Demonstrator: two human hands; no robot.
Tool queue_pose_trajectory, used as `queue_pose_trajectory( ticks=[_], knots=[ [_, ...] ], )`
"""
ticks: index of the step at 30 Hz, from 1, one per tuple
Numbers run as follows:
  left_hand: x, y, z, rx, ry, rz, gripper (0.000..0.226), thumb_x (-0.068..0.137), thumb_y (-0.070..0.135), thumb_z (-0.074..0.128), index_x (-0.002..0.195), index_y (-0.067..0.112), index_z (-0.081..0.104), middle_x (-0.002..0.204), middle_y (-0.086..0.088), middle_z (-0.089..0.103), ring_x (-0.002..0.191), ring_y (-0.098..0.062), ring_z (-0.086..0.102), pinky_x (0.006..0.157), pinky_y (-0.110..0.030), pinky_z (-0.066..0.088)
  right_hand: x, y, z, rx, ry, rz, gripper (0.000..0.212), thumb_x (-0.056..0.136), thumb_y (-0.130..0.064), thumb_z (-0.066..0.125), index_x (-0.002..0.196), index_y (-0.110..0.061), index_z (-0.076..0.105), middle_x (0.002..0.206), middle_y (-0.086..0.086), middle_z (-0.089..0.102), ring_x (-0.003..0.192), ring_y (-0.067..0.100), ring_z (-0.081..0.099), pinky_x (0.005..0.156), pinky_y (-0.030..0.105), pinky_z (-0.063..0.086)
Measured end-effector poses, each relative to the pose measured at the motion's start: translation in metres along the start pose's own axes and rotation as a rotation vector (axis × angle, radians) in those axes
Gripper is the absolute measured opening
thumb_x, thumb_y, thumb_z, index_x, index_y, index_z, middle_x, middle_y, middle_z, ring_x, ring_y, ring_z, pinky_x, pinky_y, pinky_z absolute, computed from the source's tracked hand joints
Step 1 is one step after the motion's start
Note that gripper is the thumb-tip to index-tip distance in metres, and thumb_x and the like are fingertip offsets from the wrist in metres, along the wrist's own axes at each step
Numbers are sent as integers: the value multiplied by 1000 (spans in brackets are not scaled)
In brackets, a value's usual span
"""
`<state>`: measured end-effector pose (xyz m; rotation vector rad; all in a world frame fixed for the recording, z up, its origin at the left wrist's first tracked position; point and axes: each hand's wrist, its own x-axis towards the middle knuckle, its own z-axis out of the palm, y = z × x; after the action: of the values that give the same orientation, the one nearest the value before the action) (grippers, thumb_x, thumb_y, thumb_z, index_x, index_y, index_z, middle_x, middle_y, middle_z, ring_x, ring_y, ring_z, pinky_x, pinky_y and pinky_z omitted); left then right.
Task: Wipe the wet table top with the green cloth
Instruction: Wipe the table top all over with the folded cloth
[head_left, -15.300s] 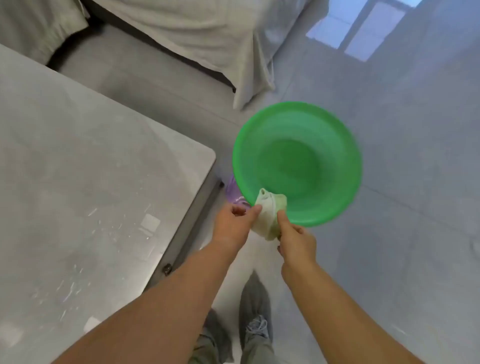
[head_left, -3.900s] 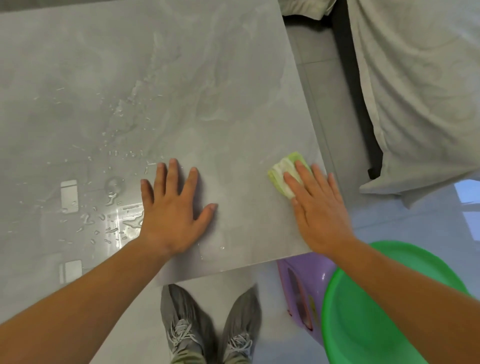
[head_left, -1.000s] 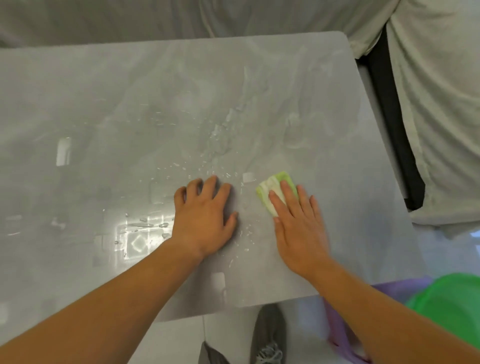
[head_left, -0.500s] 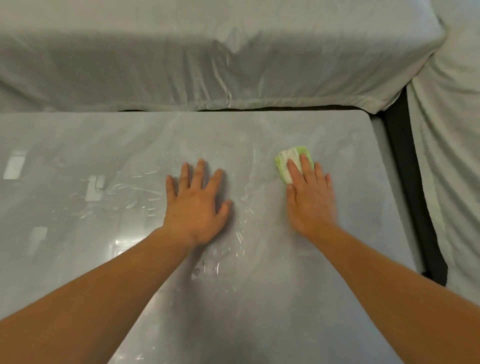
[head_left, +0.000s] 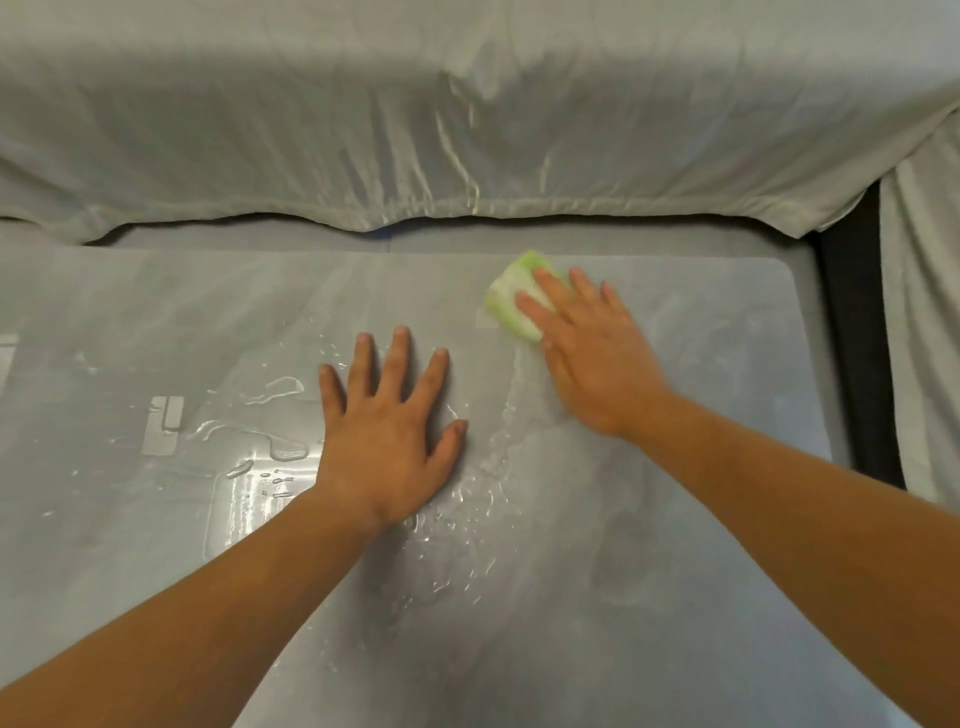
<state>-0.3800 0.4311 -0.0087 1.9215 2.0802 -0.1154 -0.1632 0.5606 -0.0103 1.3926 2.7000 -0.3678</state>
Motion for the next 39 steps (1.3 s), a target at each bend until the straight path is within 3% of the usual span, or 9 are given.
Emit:
queue_pose_trajectory(
  ticks=[4, 8, 10, 15, 21, 26, 32, 37, 39],
  knots=[
    [-1, 0, 0, -5, -10, 2, 72, 93, 66, 18, 157, 35, 5, 167, -6, -6, 151, -38, -14, 116, -66, -2, 20, -24, 0, 43, 64, 279, 59, 101, -23, 34, 157, -29, 16, 168, 2, 5, 153, 36, 4, 123, 52, 5],
    [-1, 0, -3, -54, 8, 3, 74, 93, 65, 23, 157, 29, 12, 168, -5, -1, 152, -36, -10, 117, -65, -1, -22, -59, 14, -17, 7, -109, 63, 95, -25, 37, 156, -29, 21, 167, 2, 12, 153, 35, 10, 123, 54, 9],
    [-2, -2, -5, -104, 18, -14, 79, 92, 65, 26, 156, 20, 13, 168, -4, 3, 153, -33, -7, 119, -63, 1, -13, -45, 10, 6, 9, -136, 60, 97, -24, 38, 155, -31, 25, 167, -1, 14, 153, 33, 12, 123, 54, 10],
    [-7, -15, -4, -114, 27, 41, 83, 92, 66, 30, 156, 16, 15, 167, -9, -3, 153, -25, -11, 122, -52, -3, 34, -53, 8, 65, 86, 217, 60, 99, -24, 34, 157, -30, 18, 168, -1, 4, 153, 34, 4, 123, 52, 2],
    [-29, -34, -5, -121, 39, 7, 77, 93, 65, 29, 156, 20, 20, 167, -11, 0, 153, -27, -11, 122, -52, -5, 4, -63, 10, -11, 7, -194, 62, 96, -21, 40, 155, -30, 25, 167, -1, 13, 153, 32, 9, 123, 54, 7],
    [-38, -42, 1, -91, 9, 20, 76, 94, 65, 22, 158, 26, 12, 167, -6, -6, 152, -26, -17, 120, -55, -8, 46, -80, 6, 59, 72, 140, 59, 100, -23, 34, 156, -31, 19, 168, -2, 6, 153, 33, 5, 123, 52, 3],
    [-39, -44, 1, -106, 6, 40, 78, 94, 67, 21, 158, 24, 11, 167, -6, -8, 152, -26, -17, 121, -56, -7, 9, -76, 11, -35, -40, -296, 61, 97, -21, 37, 155, -30, 23, 167, -1, 13, 153, 32, 10, 123, 53, 8],
    [-42, -52, 2, -120, 14, 81, 81, 93, 64, 27, 158, 16, 17, 167, -7, -2, 153, -26, -12, 121, -55, -3, 53, -83, 3, 37, 28, 131, 60, 99, -21, 37, 156, -31, 21, 168, -1, 7, 153, 33, 8, 123, 52, 7],
    [-43, -52, 2, -133, 13, 78, 81, 93, 65, 26, 157, 16, 17, 167, -7, -2, 153, -26, -12, 121, -55, -4, 36, -104, 12, 0, 26, 63, 64, 97, -21, 37, 157, -31, 17, 168, 0, 5, 153, 34, 6, 122, 53, 9]
  ],
)
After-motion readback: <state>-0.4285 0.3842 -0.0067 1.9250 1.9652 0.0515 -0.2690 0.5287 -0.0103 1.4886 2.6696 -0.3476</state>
